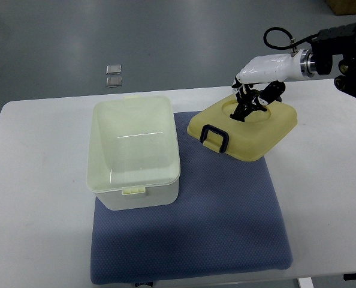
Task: Open white storage box with right hand
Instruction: 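Lower the yellow lid onto the blue cushion beside the box, then open the right hand's fingers to release the lid handle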
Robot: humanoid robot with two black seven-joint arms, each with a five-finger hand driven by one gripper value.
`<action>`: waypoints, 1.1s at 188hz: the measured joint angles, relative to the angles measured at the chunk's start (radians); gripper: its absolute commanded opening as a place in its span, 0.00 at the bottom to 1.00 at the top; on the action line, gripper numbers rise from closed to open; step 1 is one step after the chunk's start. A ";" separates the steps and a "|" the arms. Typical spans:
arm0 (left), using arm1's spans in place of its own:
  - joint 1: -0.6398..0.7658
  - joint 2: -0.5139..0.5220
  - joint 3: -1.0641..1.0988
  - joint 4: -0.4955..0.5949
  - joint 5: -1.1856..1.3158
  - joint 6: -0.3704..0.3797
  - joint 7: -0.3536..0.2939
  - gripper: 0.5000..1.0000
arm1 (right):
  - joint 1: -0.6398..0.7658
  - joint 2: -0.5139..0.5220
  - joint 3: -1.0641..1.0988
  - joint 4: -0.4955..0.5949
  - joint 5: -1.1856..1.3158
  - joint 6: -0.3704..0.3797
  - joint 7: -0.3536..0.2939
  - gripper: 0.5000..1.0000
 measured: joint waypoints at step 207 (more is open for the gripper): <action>0.000 0.000 0.000 0.000 0.000 0.000 0.000 1.00 | -0.060 0.133 0.015 -0.020 0.024 0.029 0.000 0.82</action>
